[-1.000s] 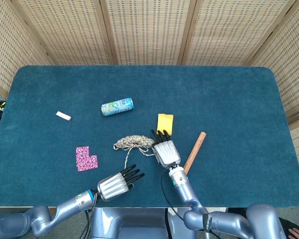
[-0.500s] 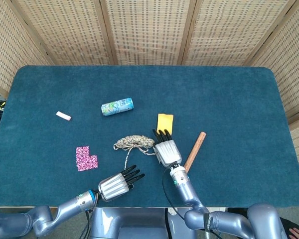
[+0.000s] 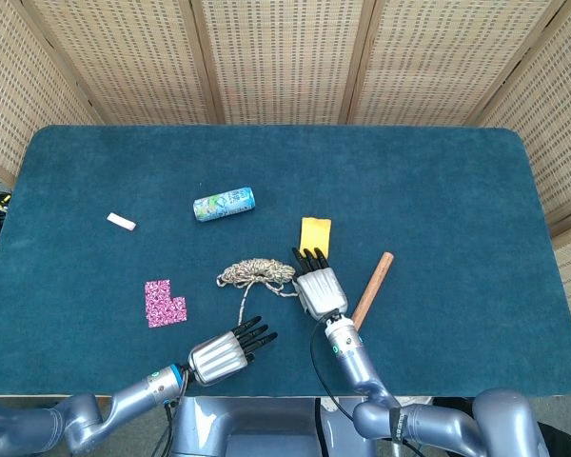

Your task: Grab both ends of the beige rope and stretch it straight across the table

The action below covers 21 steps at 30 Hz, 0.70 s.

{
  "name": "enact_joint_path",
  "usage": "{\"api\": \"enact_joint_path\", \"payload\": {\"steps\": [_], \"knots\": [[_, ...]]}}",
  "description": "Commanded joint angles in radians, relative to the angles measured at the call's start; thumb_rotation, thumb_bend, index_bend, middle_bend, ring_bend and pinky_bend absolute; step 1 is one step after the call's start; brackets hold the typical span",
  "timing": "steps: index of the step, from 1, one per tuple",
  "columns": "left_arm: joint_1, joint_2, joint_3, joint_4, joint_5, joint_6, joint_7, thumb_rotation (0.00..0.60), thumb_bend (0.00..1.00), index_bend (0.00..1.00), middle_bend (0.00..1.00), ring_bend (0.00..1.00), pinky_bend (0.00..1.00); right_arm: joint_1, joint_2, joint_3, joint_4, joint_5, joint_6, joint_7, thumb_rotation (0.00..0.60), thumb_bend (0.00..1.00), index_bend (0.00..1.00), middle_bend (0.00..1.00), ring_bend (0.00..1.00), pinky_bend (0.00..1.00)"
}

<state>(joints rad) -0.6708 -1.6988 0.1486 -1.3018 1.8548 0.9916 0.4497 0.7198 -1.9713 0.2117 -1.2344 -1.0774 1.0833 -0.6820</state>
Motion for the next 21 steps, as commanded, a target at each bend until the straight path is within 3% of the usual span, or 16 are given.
{"api": "enact_joint_path", "payload": {"steps": [1, 5, 13, 21], "knots": [[-0.001, 0.000, 0.001, -0.002, -0.002, 0.000, -0.001, 0.600, 0.44, 0.63, 0.00, 0.00, 0.00, 0.000, 0.001, 0.000, -0.001, 0.001, 0.000, -0.003, 0.600, 0.48, 0.68, 0.02, 0.00, 0.00], [-0.001, 0.002, 0.001, -0.004, -0.008, 0.001, 0.001, 0.600, 0.51, 0.65, 0.00, 0.00, 0.00, -0.002, 0.004, -0.001, -0.003, 0.001, 0.000, -0.002, 0.600, 0.49, 0.68, 0.02, 0.00, 0.00], [0.004, 0.026, -0.007, -0.015, -0.025, 0.024, -0.019, 0.600, 0.53, 0.66, 0.00, 0.00, 0.00, -0.002, 0.014, -0.002, -0.006, -0.011, 0.003, 0.005, 0.600, 0.49, 0.69, 0.02, 0.00, 0.00], [0.027, 0.136, -0.012, -0.026, -0.038, 0.103, -0.068, 0.600, 0.53, 0.67, 0.00, 0.00, 0.00, 0.000, 0.040, 0.004, -0.021, -0.031, 0.013, 0.010, 0.600, 0.49, 0.70, 0.03, 0.00, 0.00]]}}
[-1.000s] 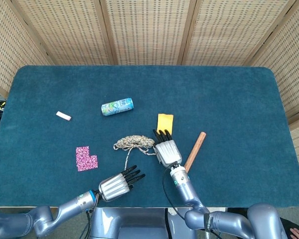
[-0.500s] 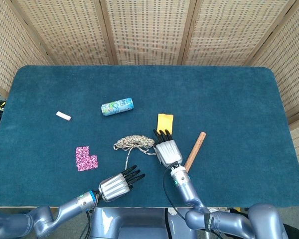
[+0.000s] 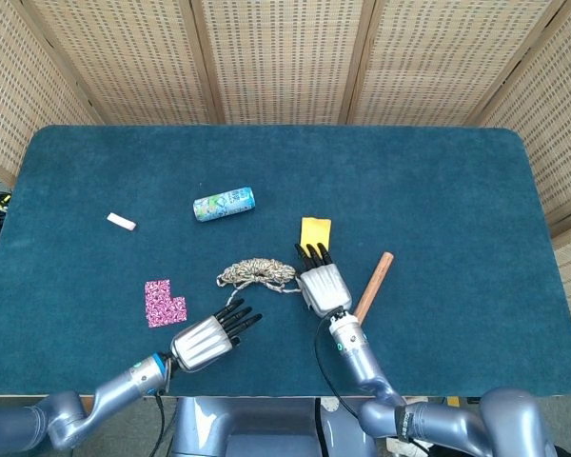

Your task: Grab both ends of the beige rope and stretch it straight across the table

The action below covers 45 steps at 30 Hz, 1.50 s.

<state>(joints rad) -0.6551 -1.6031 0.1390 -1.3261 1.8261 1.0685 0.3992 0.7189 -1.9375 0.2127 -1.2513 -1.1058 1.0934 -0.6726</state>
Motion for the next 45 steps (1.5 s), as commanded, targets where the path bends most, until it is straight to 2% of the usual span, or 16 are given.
{"api": "enact_joint_path", "payload": {"steps": [1, 6, 10, 19, 28, 35, 45], "knots": [[0.017, 0.061, -0.003, 0.000, -0.015, 0.037, -0.026, 0.600, 0.53, 0.67, 0.00, 0.00, 0.00, 0.001, 0.012, 0.004, -0.006, -0.004, 0.004, 0.000, 0.600, 0.49, 0.70, 0.03, 0.00, 0.00], [0.039, 0.122, -0.006, 0.031, -0.036, 0.076, -0.074, 0.600, 0.53, 0.68, 0.00, 0.00, 0.00, -0.002, 0.032, 0.003, -0.011, -0.012, 0.012, -0.004, 0.600, 0.49, 0.70, 0.04, 0.00, 0.00], [0.070, 0.143, -0.003, 0.110, -0.061, 0.107, -0.133, 0.600, 0.54, 0.68, 0.00, 0.00, 0.00, -0.010, 0.052, -0.003, 0.000, -0.022, 0.022, -0.005, 0.600, 0.49, 0.70, 0.04, 0.00, 0.00], [0.130, 0.132, -0.010, 0.325, -0.118, 0.152, -0.309, 0.600, 0.56, 0.68, 0.00, 0.00, 0.00, -0.047, 0.112, -0.012, -0.003, -0.028, 0.047, 0.024, 0.600, 0.49, 0.71, 0.04, 0.00, 0.00], [0.167, 0.105, -0.004, 0.481, -0.138, 0.166, -0.465, 0.600, 0.56, 0.68, 0.00, 0.00, 0.00, -0.102, 0.184, -0.033, -0.006, -0.050, 0.076, 0.094, 0.600, 0.49, 0.71, 0.04, 0.00, 0.00], [0.180, 0.090, -0.005, 0.539, -0.137, 0.180, -0.500, 0.600, 0.56, 0.68, 0.00, 0.00, 0.00, -0.128, 0.218, -0.060, 0.016, -0.097, 0.105, 0.108, 0.600, 0.49, 0.71, 0.04, 0.00, 0.00], [0.187, 0.079, -0.009, 0.556, -0.142, 0.176, -0.513, 0.600, 0.56, 0.68, 0.00, 0.00, 0.00, -0.149, 0.219, -0.068, 0.038, -0.115, 0.101, 0.151, 0.600, 0.48, 0.71, 0.04, 0.00, 0.00]]}}
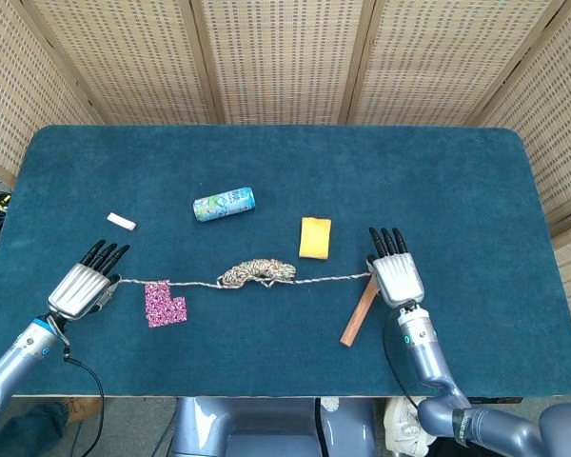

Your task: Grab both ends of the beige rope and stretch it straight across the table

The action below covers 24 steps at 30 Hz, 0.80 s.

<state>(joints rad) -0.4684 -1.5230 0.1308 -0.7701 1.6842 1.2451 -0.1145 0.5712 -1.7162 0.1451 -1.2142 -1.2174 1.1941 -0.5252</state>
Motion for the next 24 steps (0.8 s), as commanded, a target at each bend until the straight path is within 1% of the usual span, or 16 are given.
{"api": "enact_joint_path", "payload": {"steps": [1, 2, 3, 4, 5, 6, 7, 8, 9, 10, 12, 15, 19, 20, 22, 24], "knots": [[0.001, -0.002, -0.001, 0.000, -0.001, -0.001, 0.001, 0.600, 0.56, 0.67, 0.00, 0.00, 0.00, -0.002, -0.003, 0.000, 0.002, -0.005, 0.001, 0.005, 0.600, 0.47, 0.70, 0.04, 0.00, 0.00], [0.001, -0.002, -0.002, -0.001, -0.001, -0.001, 0.001, 0.600, 0.56, 0.66, 0.00, 0.00, 0.00, -0.004, -0.004, 0.001, 0.001, -0.008, 0.002, 0.008, 0.600, 0.47, 0.67, 0.04, 0.00, 0.00], [0.002, -0.002, -0.002, -0.001, -0.001, 0.000, -0.001, 0.600, 0.51, 0.61, 0.00, 0.00, 0.00, -0.005, -0.003, 0.000, -0.001, -0.010, 0.002, 0.011, 0.600, 0.46, 0.63, 0.03, 0.00, 0.00], [0.004, -0.001, -0.004, -0.003, -0.004, 0.001, -0.008, 0.600, 0.43, 0.54, 0.00, 0.00, 0.00, -0.008, 0.000, -0.001, -0.007, -0.014, 0.003, 0.015, 0.600, 0.43, 0.54, 0.02, 0.00, 0.00], [0.006, 0.003, -0.005, -0.007, -0.007, 0.000, -0.016, 0.600, 0.29, 0.35, 0.00, 0.00, 0.00, -0.010, 0.003, -0.002, -0.013, -0.017, 0.006, 0.017, 0.600, 0.36, 0.40, 0.01, 0.00, 0.00], [0.007, 0.008, -0.008, -0.016, -0.011, 0.003, -0.029, 0.600, 0.18, 0.22, 0.00, 0.00, 0.00, -0.013, 0.007, -0.001, -0.022, -0.023, 0.013, 0.019, 0.600, 0.28, 0.31, 0.00, 0.00, 0.00], [0.010, 0.018, -0.013, -0.032, -0.014, 0.016, -0.052, 0.600, 0.06, 0.07, 0.00, 0.00, 0.00, -0.016, 0.014, -0.002, -0.034, -0.040, 0.029, 0.027, 0.600, 0.16, 0.19, 0.00, 0.00, 0.00], [0.013, 0.024, -0.016, -0.041, -0.016, 0.026, -0.065, 0.600, 0.01, 0.00, 0.00, 0.00, 0.00, -0.019, 0.018, -0.003, -0.040, -0.051, 0.040, 0.034, 0.600, 0.09, 0.13, 0.00, 0.00, 0.00], [0.017, 0.035, -0.021, -0.057, -0.018, 0.042, -0.084, 0.600, 0.00, 0.00, 0.00, 0.00, 0.00, -0.025, 0.026, -0.005, -0.050, -0.070, 0.059, 0.048, 0.600, 0.03, 0.07, 0.00, 0.00, 0.00], [0.026, 0.053, -0.032, -0.084, -0.025, 0.070, -0.109, 0.600, 0.00, 0.00, 0.00, 0.00, 0.00, -0.032, 0.041, -0.008, -0.068, -0.104, 0.090, 0.078, 0.600, 0.00, 0.04, 0.00, 0.00, 0.00], [0.035, 0.080, -0.049, -0.127, -0.036, 0.104, -0.128, 0.600, 0.00, 0.00, 0.00, 0.00, 0.00, -0.044, 0.066, -0.014, -0.092, -0.149, 0.127, 0.123, 0.600, 0.00, 0.03, 0.00, 0.00, 0.00], [0.056, 0.143, -0.082, -0.248, -0.065, 0.155, -0.147, 0.600, 0.00, 0.00, 0.00, 0.00, 0.00, -0.068, 0.121, -0.026, -0.136, -0.220, 0.196, 0.185, 0.600, 0.00, 0.03, 0.00, 0.00, 0.00], [0.107, 0.240, -0.120, -0.465, -0.115, 0.226, -0.135, 0.600, 0.00, 0.00, 0.00, 0.00, 0.00, -0.119, 0.203, -0.044, -0.201, -0.283, 0.281, 0.243, 0.600, 0.00, 0.02, 0.00, 0.00, 0.00], [0.116, 0.251, -0.124, -0.494, -0.122, 0.236, -0.129, 0.600, 0.00, 0.00, 0.00, 0.00, 0.00, -0.128, 0.214, -0.048, -0.209, -0.289, 0.292, 0.248, 0.600, 0.00, 0.02, 0.00, 0.00, 0.00], [0.157, 0.285, -0.128, -0.595, -0.131, 0.289, -0.129, 0.600, 0.00, 0.00, 0.00, 0.00, 0.00, -0.166, 0.261, -0.072, -0.242, -0.309, 0.326, 0.261, 0.600, 0.00, 0.01, 0.00, 0.00, 0.00], [0.186, 0.304, -0.119, -0.644, -0.127, 0.319, -0.126, 0.600, 0.00, 0.00, 0.00, 0.00, 0.00, -0.194, 0.293, -0.090, -0.266, -0.319, 0.346, 0.258, 0.600, 0.00, 0.00, 0.00, 0.00, 0.00]]}}
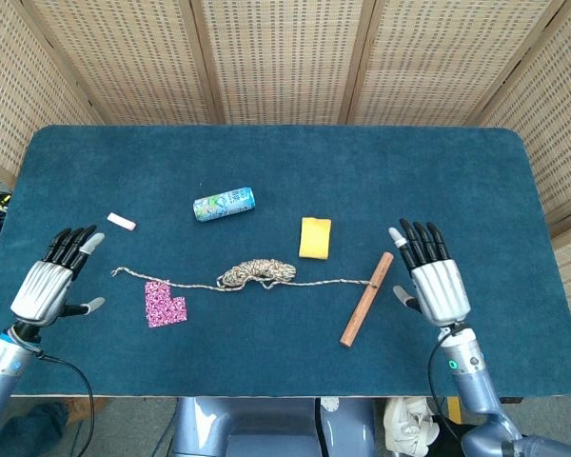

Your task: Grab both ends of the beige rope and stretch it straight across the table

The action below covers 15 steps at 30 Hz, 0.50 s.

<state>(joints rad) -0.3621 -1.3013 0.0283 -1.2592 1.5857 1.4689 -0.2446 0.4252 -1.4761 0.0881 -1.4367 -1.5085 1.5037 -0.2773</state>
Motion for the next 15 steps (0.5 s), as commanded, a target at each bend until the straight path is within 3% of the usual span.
{"api": "enact_joint_path", "payload": {"steps": [1, 7, 15], "knots": [[0.094, 0.089, -0.011, -0.173, -0.028, 0.106, 0.021, 0.600, 0.00, 0.00, 0.00, 0.00, 0.00, -0.062, 0.064, -0.042, -0.057, -0.033, 0.047, 0.010, 0.600, 0.00, 0.00, 0.00, 0.00, 0.00], [0.172, 0.120, 0.055, -0.277, -0.013, 0.115, 0.173, 0.600, 0.00, 0.00, 0.00, 0.00, 0.00, -0.156, 0.107, -0.099, -0.124, -0.039, 0.092, -0.043, 0.600, 0.00, 0.00, 0.00, 0.00, 0.00], [0.224, 0.112, 0.080, -0.292, 0.001, 0.115, 0.240, 0.600, 0.00, 0.00, 0.00, 0.00, 0.00, -0.217, 0.114, -0.122, -0.146, -0.082, 0.133, -0.048, 0.600, 0.00, 0.00, 0.00, 0.00, 0.00]]}}
